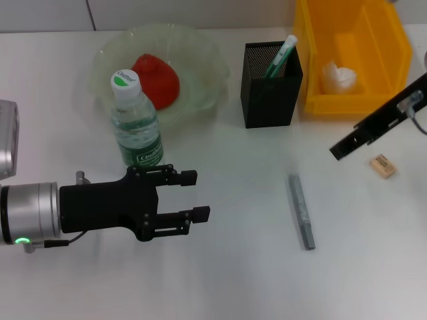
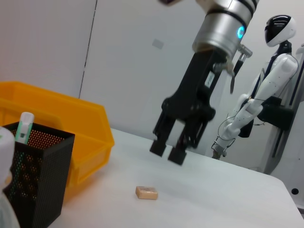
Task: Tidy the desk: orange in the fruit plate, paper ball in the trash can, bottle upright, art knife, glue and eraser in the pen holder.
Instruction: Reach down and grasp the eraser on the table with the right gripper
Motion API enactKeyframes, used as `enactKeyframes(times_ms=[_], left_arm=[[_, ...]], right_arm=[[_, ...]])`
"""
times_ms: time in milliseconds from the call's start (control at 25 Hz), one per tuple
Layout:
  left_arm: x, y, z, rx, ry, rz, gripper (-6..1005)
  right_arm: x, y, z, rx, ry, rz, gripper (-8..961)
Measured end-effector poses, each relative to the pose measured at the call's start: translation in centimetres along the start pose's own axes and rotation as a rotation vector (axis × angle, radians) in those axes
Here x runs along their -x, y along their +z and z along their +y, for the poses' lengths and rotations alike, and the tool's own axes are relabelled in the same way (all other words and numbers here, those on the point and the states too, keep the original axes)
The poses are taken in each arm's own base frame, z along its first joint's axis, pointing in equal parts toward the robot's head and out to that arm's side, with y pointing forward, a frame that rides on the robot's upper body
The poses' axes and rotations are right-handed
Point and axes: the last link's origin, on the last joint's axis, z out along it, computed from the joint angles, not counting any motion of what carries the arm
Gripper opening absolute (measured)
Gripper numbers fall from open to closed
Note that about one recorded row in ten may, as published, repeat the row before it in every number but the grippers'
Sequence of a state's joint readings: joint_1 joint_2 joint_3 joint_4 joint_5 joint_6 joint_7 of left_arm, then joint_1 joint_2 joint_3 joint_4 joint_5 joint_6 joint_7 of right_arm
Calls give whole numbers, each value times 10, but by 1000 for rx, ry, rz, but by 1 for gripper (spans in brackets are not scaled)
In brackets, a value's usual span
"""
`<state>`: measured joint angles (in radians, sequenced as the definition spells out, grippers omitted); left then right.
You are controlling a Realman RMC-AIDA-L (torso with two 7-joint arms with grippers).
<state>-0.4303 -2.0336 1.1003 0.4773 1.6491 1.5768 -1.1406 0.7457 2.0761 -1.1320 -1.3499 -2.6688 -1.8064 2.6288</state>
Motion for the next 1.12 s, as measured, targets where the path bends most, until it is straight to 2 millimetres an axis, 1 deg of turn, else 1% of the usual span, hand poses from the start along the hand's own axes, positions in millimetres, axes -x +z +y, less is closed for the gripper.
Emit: enactKeyframes(times_ms=[80,200,240,280,320,400,480,520,680,880,1120], left_arm=[[0,0,0,0,0,-1,688],[0,0,-1,-4,2,-4,688],[0,0,-1,-4,4,-5,688],[1,0,-1,-4,5,-6,688],[1,0,-1,-4,6,-6,688],[1,0,-1,-4,6,-7,688],[1,0,-1,-4,6,-7,688],[1,0,-1,-4,6,-7,688],[2,-1,0,-7,3,-4,688],[2,0,1,-5,0,-5,688],[3,2,2,2,-2,-7,688]], right_arm=[[-1,6,-1,-48,-4,43,522],[-1,14,-10,-146,-13,82,509],[-2,17,-16,-183,-14,89,505],[-3,23,-26,-240,-24,95,501],[-3,23,-26,-240,-24,95,497],[-5,29,-33,-255,-34,99,488],[-10,40,-39,-251,-45,108,480],[-10,40,-39,-251,-45,108,476],[-18,52,-46,-242,-32,120,459],[-27,58,-51,-234,-14,122,438],[-32,60,-53,-233,-12,122,411]])
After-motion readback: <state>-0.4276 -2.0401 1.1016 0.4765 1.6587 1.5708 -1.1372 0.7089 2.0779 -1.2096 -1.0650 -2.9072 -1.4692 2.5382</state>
